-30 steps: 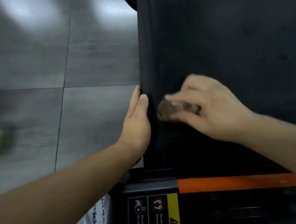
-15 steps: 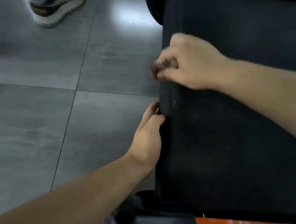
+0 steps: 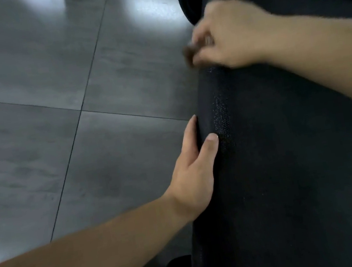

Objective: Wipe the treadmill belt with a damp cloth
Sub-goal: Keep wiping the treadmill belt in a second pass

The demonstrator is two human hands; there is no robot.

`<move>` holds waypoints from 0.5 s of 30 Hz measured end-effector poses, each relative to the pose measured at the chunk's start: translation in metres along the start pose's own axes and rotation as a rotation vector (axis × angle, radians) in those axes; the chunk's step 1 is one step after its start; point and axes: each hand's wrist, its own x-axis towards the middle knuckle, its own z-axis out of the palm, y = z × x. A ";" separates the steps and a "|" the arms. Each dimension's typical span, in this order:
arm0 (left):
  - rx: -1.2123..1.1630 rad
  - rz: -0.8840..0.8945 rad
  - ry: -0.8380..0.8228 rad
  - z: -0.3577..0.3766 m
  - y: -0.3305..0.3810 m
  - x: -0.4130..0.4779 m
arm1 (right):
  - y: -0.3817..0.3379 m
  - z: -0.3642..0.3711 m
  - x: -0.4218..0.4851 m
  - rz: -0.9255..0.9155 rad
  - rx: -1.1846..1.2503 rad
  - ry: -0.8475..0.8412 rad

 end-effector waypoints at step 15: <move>-0.073 0.024 -0.039 -0.001 -0.007 -0.001 | 0.031 0.006 0.093 0.397 -0.404 0.196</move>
